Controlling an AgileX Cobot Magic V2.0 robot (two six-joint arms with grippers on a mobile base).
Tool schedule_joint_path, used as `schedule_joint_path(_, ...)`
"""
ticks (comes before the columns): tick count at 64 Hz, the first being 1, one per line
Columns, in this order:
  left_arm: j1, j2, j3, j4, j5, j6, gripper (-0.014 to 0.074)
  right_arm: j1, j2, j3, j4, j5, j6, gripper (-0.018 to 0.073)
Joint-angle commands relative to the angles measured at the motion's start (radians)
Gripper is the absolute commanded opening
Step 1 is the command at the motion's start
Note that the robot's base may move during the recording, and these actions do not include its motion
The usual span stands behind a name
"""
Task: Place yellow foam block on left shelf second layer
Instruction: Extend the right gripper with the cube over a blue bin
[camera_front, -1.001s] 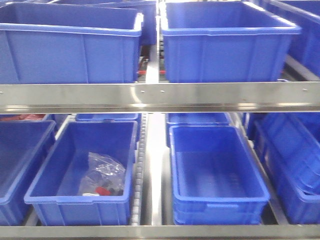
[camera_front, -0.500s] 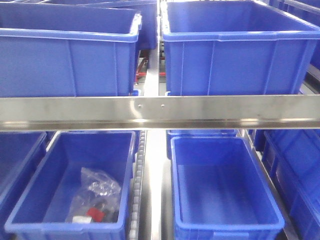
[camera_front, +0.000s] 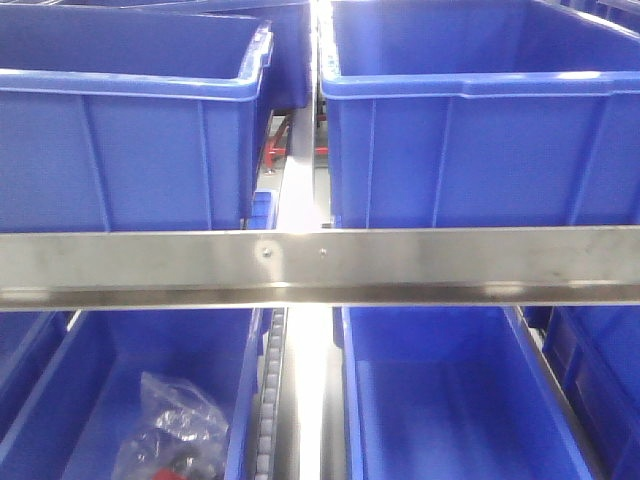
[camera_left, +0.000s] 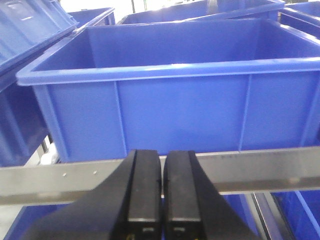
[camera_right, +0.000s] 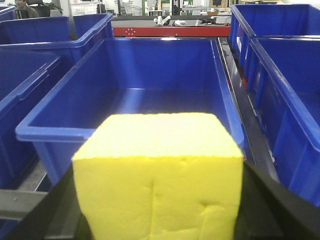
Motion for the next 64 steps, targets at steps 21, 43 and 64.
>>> schedule_joint_path(21, -0.010, -0.018, 0.025, -0.006, -0.081, -0.005, 0.0136, -0.006, 0.007, -0.030, -0.002, -0.092, -0.012, 0.0505)
schedule_joint_path(43, -0.010, -0.018, 0.025, -0.006, -0.081, -0.005, 0.0136, -0.006, 0.007, -0.030, -0.002, -0.092, -0.012, 0.0505)
schedule_joint_path(64, -0.010, -0.018, 0.025, -0.006, -0.081, -0.005, 0.0136, -0.006, 0.007, -0.030, -0.002, -0.095, -0.012, 0.0505)
